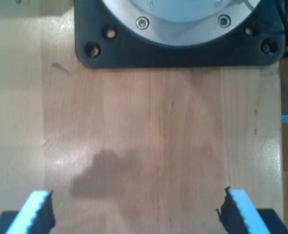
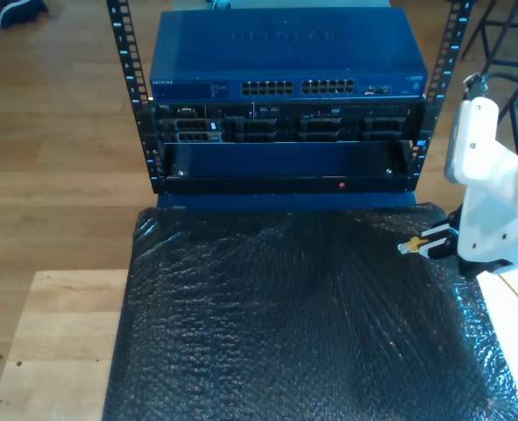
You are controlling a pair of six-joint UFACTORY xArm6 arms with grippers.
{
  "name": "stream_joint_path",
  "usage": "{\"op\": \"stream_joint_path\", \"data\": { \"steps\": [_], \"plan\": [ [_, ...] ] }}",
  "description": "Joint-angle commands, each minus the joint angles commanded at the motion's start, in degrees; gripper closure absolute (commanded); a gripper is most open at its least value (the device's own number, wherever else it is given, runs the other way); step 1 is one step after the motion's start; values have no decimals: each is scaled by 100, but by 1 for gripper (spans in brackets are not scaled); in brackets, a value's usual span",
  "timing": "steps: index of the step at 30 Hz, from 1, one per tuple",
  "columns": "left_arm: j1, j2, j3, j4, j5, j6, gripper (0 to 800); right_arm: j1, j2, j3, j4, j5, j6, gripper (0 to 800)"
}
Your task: Grab the cable and plug it in
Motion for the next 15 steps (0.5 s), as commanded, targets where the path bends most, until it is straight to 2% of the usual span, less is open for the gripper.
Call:
{"op": "stream_joint_path", "data": {
  "steps": [6,15],
  "plan": [
    [0,0,9,-9,-9,141,2,0,0,70,0,-18,-9,797],
    [9,18,62,-9,-18,791,2,0,0,88,9,-18,-9,797]
  ]
}}
